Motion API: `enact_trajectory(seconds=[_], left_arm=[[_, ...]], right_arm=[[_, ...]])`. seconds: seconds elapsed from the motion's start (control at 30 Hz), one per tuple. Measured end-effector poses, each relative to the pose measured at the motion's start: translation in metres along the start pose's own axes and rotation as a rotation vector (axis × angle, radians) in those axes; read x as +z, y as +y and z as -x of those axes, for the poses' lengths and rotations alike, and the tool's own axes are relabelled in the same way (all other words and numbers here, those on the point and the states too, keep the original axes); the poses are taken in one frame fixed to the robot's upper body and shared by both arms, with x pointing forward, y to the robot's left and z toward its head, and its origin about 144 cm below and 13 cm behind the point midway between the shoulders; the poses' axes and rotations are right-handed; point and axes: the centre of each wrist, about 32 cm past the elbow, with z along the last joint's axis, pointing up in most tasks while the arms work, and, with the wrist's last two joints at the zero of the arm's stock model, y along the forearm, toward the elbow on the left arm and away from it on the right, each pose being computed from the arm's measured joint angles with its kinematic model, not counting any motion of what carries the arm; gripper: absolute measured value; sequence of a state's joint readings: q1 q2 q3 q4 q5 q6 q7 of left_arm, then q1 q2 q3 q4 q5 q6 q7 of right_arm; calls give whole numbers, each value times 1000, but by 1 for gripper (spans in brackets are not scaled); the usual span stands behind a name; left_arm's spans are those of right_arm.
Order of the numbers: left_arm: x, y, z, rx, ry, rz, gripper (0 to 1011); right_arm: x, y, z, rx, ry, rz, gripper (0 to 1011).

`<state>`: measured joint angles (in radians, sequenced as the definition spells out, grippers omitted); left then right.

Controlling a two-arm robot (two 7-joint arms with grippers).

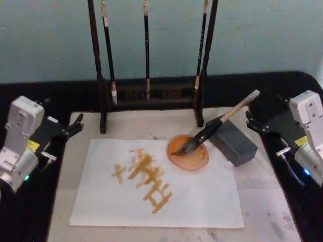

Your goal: Pick up the brush from the inkstone, write on the paper, then place the brush back to its original position.

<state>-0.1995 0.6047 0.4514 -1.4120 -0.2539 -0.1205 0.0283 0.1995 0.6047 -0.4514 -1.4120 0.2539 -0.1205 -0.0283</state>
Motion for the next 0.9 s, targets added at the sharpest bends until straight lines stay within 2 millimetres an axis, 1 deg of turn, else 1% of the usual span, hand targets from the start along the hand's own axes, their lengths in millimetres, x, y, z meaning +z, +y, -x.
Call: enact_trajectory(seconds=[0.33,0.47,0.67,0.9], left_arm=[[0,0,0,0,0,0,1010],[0,0,0,0,0,0,1010],[0,0,0,0,0,0,1010],[0,0,0,0,0,0,1009]], right_arm=[[0,0,0,0,0,0,1000],[2,-3,-2,10,35,0,1000],[6,-9,-3,50,162,0,1000],[10,-19,-9,105,409,-13,1000]])
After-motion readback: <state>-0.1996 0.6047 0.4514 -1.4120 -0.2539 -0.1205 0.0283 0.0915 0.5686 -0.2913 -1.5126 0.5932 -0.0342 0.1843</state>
